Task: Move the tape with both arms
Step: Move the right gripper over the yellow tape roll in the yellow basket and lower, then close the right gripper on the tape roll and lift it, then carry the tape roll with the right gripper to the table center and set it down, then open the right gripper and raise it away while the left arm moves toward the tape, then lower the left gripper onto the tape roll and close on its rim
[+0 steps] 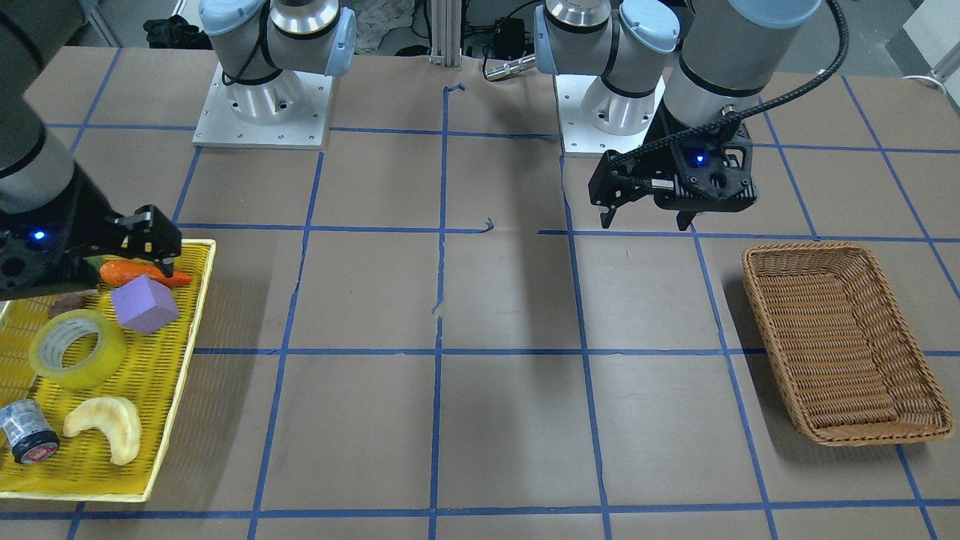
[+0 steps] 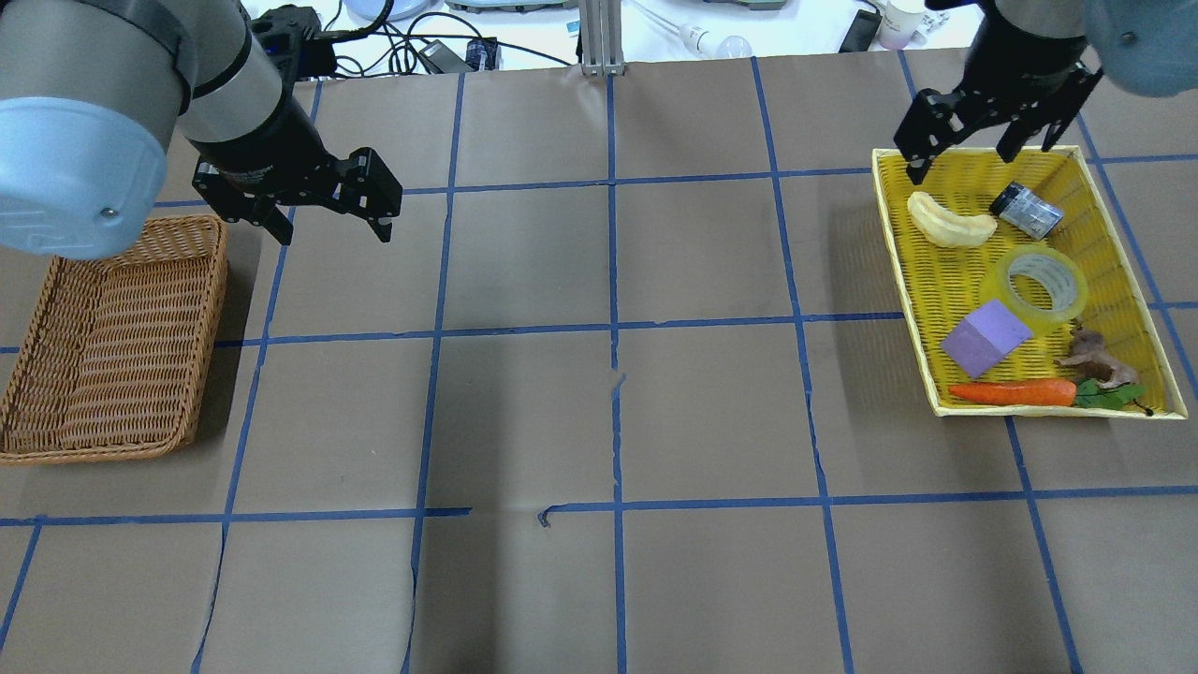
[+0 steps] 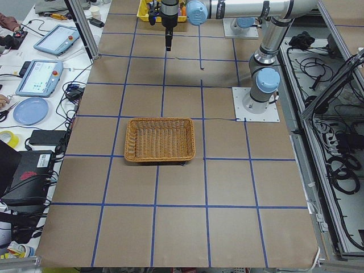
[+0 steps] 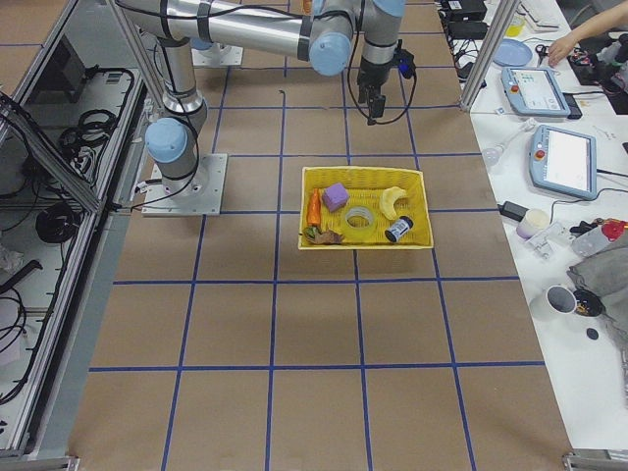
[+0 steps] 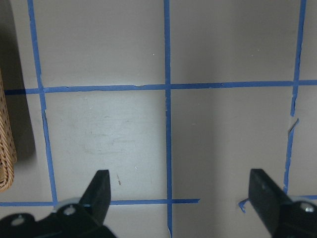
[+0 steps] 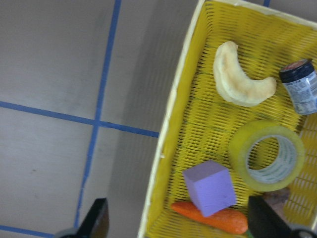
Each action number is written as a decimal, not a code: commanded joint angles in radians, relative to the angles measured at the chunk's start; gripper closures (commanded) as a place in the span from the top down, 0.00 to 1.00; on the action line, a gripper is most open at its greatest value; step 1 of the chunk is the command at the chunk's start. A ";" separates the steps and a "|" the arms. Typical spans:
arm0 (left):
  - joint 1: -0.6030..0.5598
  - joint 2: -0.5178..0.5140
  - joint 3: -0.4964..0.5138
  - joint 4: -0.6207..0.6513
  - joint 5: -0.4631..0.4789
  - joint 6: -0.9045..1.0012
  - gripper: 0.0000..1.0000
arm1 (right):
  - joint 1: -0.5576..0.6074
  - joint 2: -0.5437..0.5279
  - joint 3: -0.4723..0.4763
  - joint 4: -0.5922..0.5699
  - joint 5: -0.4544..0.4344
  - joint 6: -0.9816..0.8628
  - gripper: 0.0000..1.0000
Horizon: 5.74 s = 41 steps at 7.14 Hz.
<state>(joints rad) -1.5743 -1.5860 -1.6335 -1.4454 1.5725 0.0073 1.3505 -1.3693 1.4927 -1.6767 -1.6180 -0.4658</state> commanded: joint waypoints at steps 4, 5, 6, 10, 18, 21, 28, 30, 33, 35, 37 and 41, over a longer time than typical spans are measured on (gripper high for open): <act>-0.004 -0.002 -0.002 -0.001 0.000 -0.001 1.00 | -0.261 0.173 0.153 -0.394 -0.011 -0.716 1.00; -0.006 -0.003 -0.002 0.000 0.000 -0.001 1.00 | -0.302 0.208 0.216 -0.508 0.000 -0.749 1.00; -0.007 -0.003 -0.002 0.000 0.000 -0.001 1.00 | -0.310 0.240 0.236 -0.547 0.004 -0.775 0.81; -0.007 -0.003 0.000 0.000 0.000 -0.001 1.00 | -0.314 0.260 0.258 -0.549 0.015 -0.768 0.06; 0.005 -0.008 0.000 0.025 0.000 0.010 1.00 | -0.043 0.210 -0.112 -0.229 0.058 -0.209 0.00; 0.014 -0.011 0.001 0.026 0.000 0.011 1.00 | 0.303 0.303 -0.115 -0.274 0.058 0.427 0.00; 0.043 -0.015 0.001 0.020 0.001 0.011 1.00 | 0.509 0.444 -0.083 -0.356 0.099 0.596 0.56; 0.045 -0.018 0.003 0.017 0.001 0.010 1.00 | 0.506 0.438 -0.098 -0.356 0.099 0.596 1.00; 0.053 -0.079 0.009 0.081 -0.019 -0.006 1.00 | 0.370 0.250 -0.166 -0.136 0.055 0.520 1.00; 0.033 -0.173 0.006 0.288 -0.169 -0.035 1.00 | 0.261 0.088 -0.163 0.024 0.020 0.474 1.00; -0.047 -0.279 0.009 0.417 -0.184 -0.130 1.00 | 0.199 -0.018 -0.140 0.106 0.024 0.432 1.00; -0.153 -0.458 0.006 0.560 -0.198 -0.152 1.00 | 0.203 -0.060 -0.111 0.097 0.029 0.432 1.00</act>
<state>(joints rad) -1.6970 -1.9938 -1.6268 -0.9250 1.3843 -0.1425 1.5544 -1.4248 1.3769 -1.5795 -1.5897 -0.0315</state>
